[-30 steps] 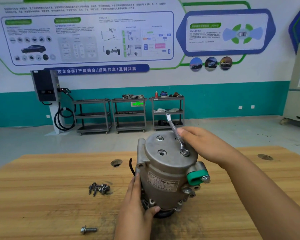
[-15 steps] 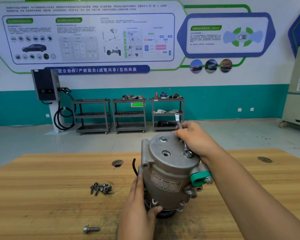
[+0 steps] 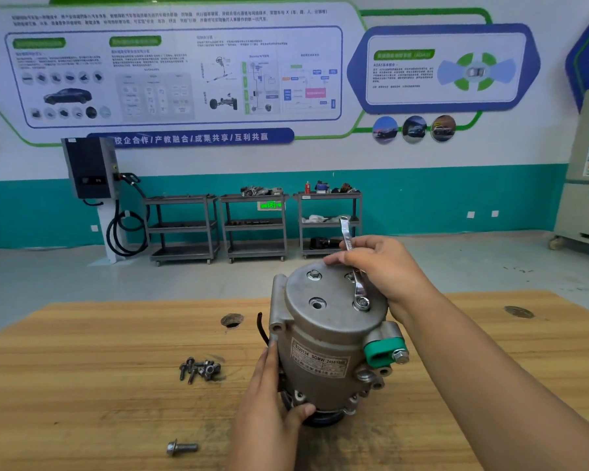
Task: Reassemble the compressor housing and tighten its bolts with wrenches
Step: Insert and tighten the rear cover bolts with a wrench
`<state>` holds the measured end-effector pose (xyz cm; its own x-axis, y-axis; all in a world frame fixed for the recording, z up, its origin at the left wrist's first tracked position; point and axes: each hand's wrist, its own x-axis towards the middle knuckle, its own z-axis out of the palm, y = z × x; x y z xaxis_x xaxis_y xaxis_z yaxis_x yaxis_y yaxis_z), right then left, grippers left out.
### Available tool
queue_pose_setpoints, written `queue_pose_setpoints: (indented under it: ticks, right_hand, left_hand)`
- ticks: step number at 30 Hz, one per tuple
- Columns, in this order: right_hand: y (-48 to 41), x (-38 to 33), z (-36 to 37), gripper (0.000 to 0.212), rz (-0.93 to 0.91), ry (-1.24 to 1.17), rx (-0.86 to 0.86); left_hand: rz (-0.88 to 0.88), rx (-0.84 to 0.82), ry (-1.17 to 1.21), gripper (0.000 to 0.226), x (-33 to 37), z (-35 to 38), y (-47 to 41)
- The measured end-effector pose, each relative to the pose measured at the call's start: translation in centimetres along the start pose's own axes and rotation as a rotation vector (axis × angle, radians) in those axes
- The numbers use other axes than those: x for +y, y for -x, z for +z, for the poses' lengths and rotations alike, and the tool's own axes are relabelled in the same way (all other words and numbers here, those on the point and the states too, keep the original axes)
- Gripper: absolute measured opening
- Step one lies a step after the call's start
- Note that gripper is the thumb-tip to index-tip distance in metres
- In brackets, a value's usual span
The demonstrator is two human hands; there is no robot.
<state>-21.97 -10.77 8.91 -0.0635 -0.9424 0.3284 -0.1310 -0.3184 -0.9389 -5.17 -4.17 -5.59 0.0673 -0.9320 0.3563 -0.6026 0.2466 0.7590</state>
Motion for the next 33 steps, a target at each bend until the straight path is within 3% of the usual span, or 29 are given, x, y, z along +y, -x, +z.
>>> queue_pose_setpoints:
  ticks: [4,12,17,20,23,26,29,33]
  right_hand:
    - [-0.4,-0.6,-0.4,0.019,0.062,-0.02,-0.014]
    - [-1.0,-1.2,-0.6,0.011,0.276,-0.104,0.06]
    - [-0.4,-2.2,-0.2,0.018,0.154,0.141,0.071]
    - [-0.4,-3.0,-0.3,0.019,0.123,0.162,0.088]
    - [-0.3,-2.9,-0.3,0.021,0.11,0.01,0.152]
    - [0.5,-2.5,-1.2,0.024,0.145,-0.308,0.214]
    - [2.0,-2.2,-3.1,0.023,-0.055,-0.352,0.258]
    - [4.0,-1.3,-4.2,0.01,-0.418,-0.031,0.428]
  left_hand:
    - [-0.007,-0.014,0.016,0.106,-0.1,0.0,0.0]
    - [-0.001,-0.038,0.041,0.104,0.1,0.0,-0.4]
    - [-0.004,-0.024,0.04,0.105,0.4,0.1,-0.2]
    - [-0.004,-0.022,0.035,0.106,0.4,0.1,-0.2]
    - [-0.002,-0.029,0.035,0.107,0.2,0.1,-0.3]
    - [-0.002,-0.028,0.04,0.106,-0.1,0.2,-0.3]
    - [-0.005,-0.017,0.037,0.106,-0.3,0.3,-0.3]
    - [0.009,0.002,0.016,0.106,-0.4,0.4,-0.3]
